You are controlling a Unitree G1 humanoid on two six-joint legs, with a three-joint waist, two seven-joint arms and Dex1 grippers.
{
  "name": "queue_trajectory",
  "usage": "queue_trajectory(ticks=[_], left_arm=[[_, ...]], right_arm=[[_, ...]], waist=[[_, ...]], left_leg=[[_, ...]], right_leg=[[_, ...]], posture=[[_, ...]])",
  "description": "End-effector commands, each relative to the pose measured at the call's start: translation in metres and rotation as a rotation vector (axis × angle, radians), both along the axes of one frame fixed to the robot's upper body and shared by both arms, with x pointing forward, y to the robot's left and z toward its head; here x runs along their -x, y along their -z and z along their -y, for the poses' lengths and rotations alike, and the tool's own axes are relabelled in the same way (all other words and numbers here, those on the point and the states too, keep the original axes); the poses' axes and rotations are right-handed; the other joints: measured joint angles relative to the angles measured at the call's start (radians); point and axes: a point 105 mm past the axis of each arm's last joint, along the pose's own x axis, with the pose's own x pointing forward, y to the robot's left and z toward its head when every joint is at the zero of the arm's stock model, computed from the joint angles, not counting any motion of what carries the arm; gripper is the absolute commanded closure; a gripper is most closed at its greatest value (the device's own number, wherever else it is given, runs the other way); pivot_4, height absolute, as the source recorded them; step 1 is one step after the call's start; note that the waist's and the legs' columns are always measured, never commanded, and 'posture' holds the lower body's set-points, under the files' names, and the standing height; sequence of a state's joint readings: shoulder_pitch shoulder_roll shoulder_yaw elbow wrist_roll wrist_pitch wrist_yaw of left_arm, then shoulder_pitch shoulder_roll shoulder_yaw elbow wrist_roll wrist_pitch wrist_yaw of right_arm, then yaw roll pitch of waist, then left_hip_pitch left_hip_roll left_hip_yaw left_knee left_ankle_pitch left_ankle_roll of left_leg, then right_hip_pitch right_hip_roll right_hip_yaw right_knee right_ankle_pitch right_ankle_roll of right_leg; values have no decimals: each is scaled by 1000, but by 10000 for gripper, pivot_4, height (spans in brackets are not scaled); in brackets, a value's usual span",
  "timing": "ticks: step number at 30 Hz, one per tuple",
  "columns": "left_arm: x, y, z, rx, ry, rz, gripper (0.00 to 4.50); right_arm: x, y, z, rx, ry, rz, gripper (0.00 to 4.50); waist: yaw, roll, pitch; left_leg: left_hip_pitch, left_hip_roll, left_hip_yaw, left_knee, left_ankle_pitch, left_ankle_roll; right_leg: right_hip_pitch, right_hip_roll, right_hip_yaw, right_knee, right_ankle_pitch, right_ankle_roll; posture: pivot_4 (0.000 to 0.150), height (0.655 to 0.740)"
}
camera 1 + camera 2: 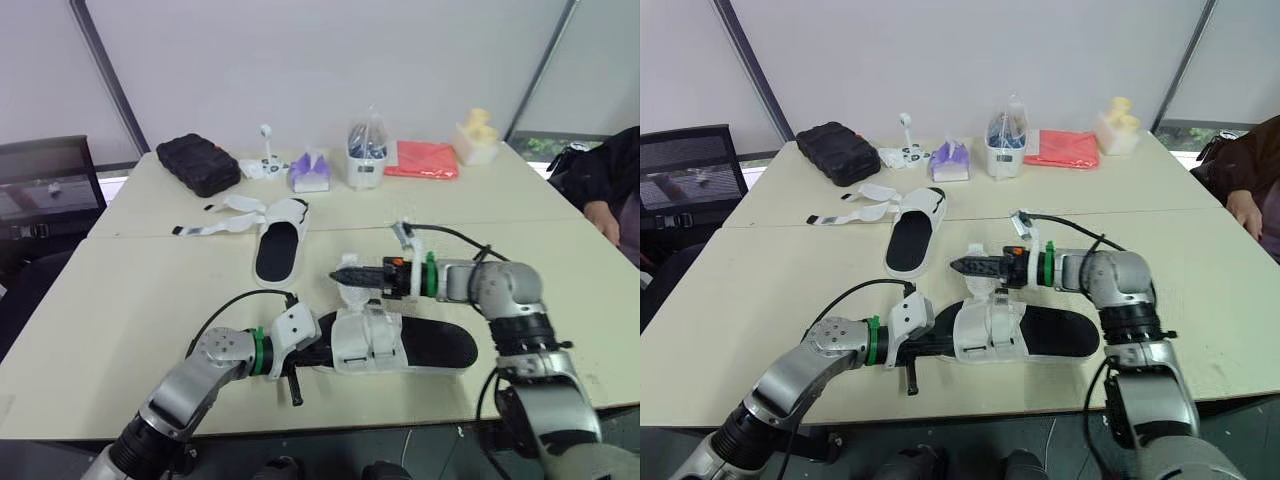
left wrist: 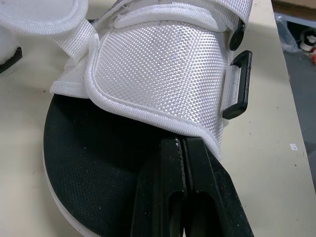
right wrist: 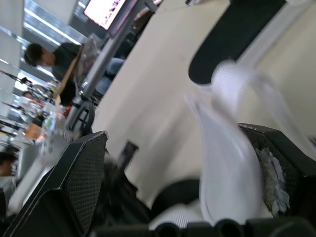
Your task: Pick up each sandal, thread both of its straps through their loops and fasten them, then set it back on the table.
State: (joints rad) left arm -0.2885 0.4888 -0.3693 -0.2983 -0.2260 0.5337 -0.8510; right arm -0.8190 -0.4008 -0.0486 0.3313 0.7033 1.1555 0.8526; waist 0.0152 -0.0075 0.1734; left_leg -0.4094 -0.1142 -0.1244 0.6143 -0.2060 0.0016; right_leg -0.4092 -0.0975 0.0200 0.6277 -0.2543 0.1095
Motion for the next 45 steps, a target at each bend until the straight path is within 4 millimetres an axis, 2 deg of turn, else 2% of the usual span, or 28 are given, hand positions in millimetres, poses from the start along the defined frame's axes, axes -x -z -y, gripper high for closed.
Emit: queue_trajectory(ticks=[1,5,14,17,20,25,28,31,33,38,45], left_arm=[[-3,-1,-2,-11,-18,19,45000],[-3,-1,-2,-9,-26,19,45000],[-3,-1,-2,-5,-30,22,45000],[-3,-1,-1,-3,-32,20,45000],[-3,0,-1,-1,-34,18,45000],[-3,0,-2,-1,-34,19,45000],[-2,1,-2,-1,-35,17,45000],[-1,2,-1,-2,-33,16,45000],[-2,2,-1,-1,-33,18,45000],[-3,3,-3,-7,-33,19,45000],[-3,4,-4,-8,-36,18,45000]], right_arm=[[-23,-17,7,-59,117,17,219],[-43,-30,6,-143,203,-13,219],[-48,-34,3,-174,216,-27,219],[-45,-33,2,-166,195,-23,8309],[-41,-32,3,-151,174,-10,21918],[-44,-35,19,-109,216,30,21918],[-38,-46,28,-118,195,72,14326],[-34,-47,34,-94,200,83,422],[-29,-43,38,-65,188,84,422],[-6,-9,46,51,109,4,422],[7,-4,41,0,41,-48,422]], waist=[[-1,0,0],[-4,0,0],[-6,0,0],[-5,0,0],[-5,0,0],[-5,0,0],[-4,0,0],[-6,0,0],[-5,0,0],[-4,0,0],[-7,1,0]], left_leg=[[0,0,0,0,0,0],[0,0,0,-1,0,0],[0,0,0,-1,0,0],[0,0,0,-1,0,0],[0,0,0,-1,0,0],[0,0,0,-1,0,0],[0,-1,0,-1,0,0],[0,0,0,-1,0,0],[0,0,0,-1,0,0],[0,0,0,-1,0,0],[0,0,1,0,0,0]], right_leg=[[0,0,0,0,0,0],[-1,0,0,1,0,0],[-2,0,0,2,0,0],[-2,0,0,2,0,0],[-2,0,0,2,0,0],[-2,0,0,2,0,0],[-2,0,0,2,0,0],[-2,0,0,2,0,0],[-2,0,0,2,0,0],[-1,0,0,1,0,0],[-1,0,1,2,0,0]], posture=[[1500,7400],[1500,7400],[1500,7400],[1500,7400],[1500,7400],[1500,7400],[1500,7400],[1500,7400],[1500,7400],[1500,7400],[1500,7400]])
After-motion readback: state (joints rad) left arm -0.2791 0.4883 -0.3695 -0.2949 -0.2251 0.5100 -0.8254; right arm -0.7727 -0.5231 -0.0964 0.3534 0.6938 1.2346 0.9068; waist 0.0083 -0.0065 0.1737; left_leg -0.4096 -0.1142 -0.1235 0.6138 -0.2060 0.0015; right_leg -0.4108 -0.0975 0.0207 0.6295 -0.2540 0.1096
